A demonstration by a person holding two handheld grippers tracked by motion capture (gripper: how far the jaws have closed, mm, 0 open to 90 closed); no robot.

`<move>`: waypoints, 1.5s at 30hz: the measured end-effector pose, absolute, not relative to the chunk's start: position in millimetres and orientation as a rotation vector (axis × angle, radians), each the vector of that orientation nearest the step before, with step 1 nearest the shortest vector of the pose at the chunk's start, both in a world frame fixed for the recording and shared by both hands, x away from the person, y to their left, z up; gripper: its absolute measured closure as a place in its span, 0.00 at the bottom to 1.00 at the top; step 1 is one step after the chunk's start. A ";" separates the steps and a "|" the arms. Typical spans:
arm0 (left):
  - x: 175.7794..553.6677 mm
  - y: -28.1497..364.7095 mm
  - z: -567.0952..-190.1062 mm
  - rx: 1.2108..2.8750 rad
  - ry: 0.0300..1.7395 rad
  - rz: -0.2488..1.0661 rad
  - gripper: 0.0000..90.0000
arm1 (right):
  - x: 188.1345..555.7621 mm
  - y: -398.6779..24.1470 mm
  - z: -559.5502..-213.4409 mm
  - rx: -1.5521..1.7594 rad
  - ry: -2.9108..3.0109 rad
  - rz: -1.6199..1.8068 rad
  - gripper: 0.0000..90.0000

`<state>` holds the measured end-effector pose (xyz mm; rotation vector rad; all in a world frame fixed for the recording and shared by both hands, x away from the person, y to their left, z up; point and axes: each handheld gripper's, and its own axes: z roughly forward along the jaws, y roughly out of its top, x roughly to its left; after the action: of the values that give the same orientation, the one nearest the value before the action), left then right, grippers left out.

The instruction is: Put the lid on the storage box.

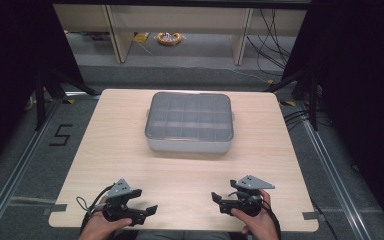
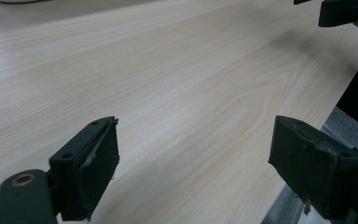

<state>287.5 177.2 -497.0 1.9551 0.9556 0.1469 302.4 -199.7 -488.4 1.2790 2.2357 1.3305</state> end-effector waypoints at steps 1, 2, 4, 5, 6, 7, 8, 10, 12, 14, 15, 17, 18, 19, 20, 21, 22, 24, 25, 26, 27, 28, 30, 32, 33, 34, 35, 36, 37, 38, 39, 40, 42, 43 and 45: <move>286.1 176.3 -497.4 1.942 0.962 0.141 0.17 | 300.4 -201.1 -488.2 1.259 2.237 1.309 0.19; 284.5 177.3 -497.0 1.951 0.945 0.141 0.17 | 298.5 -201.2 -488.1 1.266 2.232 1.315 0.19; 279.9 177.4 -496.1 1.942 0.952 0.139 0.17 | 291.0 -202.6 -487.2 1.310 2.228 1.290 0.19; 277.3 178.7 -495.2 1.952 0.947 0.142 0.17 | 286.6 -203.8 -488.0 1.337 2.231 1.294 0.19; 277.3 178.7 -495.2 1.952 0.947 0.142 0.17 | 286.6 -203.8 -488.0 1.337 2.231 1.294 0.19; 275.6 179.0 -495.0 1.950 0.938 0.142 0.17 | 287.7 -207.1 -490.2 1.268 2.235 1.283 0.19; 273.2 179.4 -494.1 1.953 0.942 0.146 0.17 | 283.7 -205.2 -491.2 1.310 2.221 1.296 0.19; 269.3 180.3 -492.9 1.950 0.937 0.143 0.17 | 279.6 -210.4 -492.7 1.246 2.260 1.243 0.19; 266.1 182.2 -492.1 1.961 0.931 0.148 0.17 | 275.0 -208.7 -492.2 1.294 2.265 1.246 0.19; 263.9 182.7 -493.0 1.948 0.937 0.147 0.17 | 271.4 -211.3 -494.3 1.203 2.273 1.250 0.19; 262.5 183.2 -493.1 1.947 0.947 0.145 0.17 | 268.7 -211.6 -493.6 1.189 2.285 1.235 0.19; 260.8 184.6 -493.5 1.951 0.952 0.151 0.17 | 263.7 -212.0 -493.2 1.167 2.301 1.205 0.19; 260.6 186.4 -493.4 1.970 0.939 0.150 0.17 | 263.7 -212.0 -493.2 1.167 2.301 1.205 0.19; 258.5 186.4 -493.5 1.967 0.949 0.151 0.17 | 258.6 -211.1 -494.3 1.185 2.322 1.211 0.19; 258.5 186.4 -493.5 1.967 0.949 0.151 0.17 | 258.6 -211.1 -494.3 1.185 2.322 1.211 0.19; 257.8 186.3 -494.1 1.961 0.946 0.153 0.17 | 256.7 -210.4 -495.4 1.196 2.316 1.225 0.19; 256.0 185.8 -494.3 1.955 0.955 0.150 0.17 | 254.9 -212.5 -495.9 1.175 2.329 1.223 0.19; 254.9 185.8 -494.5 1.958 0.959 0.147 0.17 | 253.9 -213.2 -496.3 1.179 2.323 1.229 0.19; 254.3 186.5 -494.3 1.967 0.956 0.148 0.17 | 252.5 -214.6 -496.5 1.181 2.325 1.232 0.19; 252.9 187.3 -494.4 1.979 0.951 0.143 0.17 | 250.4 -216.5 -496.2 1.195 2.326 1.230 0.19; 252.9 187.3 -494.4 1.979 0.951 0.143 0.17 | 250.4 -216.5 -496.2 1.195 2.326 1.230 0.19; 252.2 187.3 -494.7 1.977 0.955 0.143 0.17 | 249.6 -217.8 -497.0 1.206 2.316 1.245 0.19; 251.4 187.2 -495.4 1.971 0.961 0.141 0.17 | 247.6 -221.5 -497.7 1.215 2.307 1.243 0.19; 252.8 189.0 -496.3 1.984 0.959 0.148 0.17 | 246.3 -221.7 -497.7 1.233 2.305 1.251 0.19; 252.8 189.3 -496.2 1.982 0.964 0.155 0.17 | 246.6 -223.0 -498.0 1.223 2.310 1.243 0.19; 253.5 189.4 -496.4 1.973 0.978 0.145 0.17 | 243.2 -220.7 -497.2 1.301 2.320 1.249 0.19; 253.5 189.4 -496.5 1.969 0.984 0.151 0.17 | 243.4 -221.8 -497.1 1.286 2.325 1.236 0.19; 253.9 189.6 -497.0 1.967 0.981 0.144 0.17 | 245.6 -223.5 -498.4 1.243 2.327 1.228 0.19; 254.0 189.5 -497.1 1.967 0.978 0.144 0.17 | 245.6 -223.0 -499.1 1.243 2.326 1.241 0.19; 253.9 189.4 -497.1 1.970 0.975 0.143 0.17 | 245.3 -222.7 -498.6 1.259 2.340 1.235 0.19; 254.1 190.0 -496.8 1.986 0.967 0.144 0.17 | 244.6 -222.3 -498.6 1.269 2.341 1.236 0.19; 253.8 189.4 -497.0 1.983 0.975 0.140 0.17 | 245.8 -222.8 -499.3 1.243 2.343 1.238 0.19; 254.5 190.0 -497.1 1.991 0.964 0.144 0.17 | 245.3 -223.1 -499.3 1.272 2.335 1.232 0.19; 253.9 189.5 -497.3 1.980 0.986 0.135 0.17 | 245.3 -223.1 -499.3 1.272 2.335 1.232 0.19; 254.8 190.0 -497.1 1.978 0.976 0.145 0.17 | 247.2 -224.0 -501.0 1.262 2.340 1.254 0.19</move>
<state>254.8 190.0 -497.1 1.9776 0.9761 0.1449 247.2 -224.0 -501.0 1.2616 2.3396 1.2542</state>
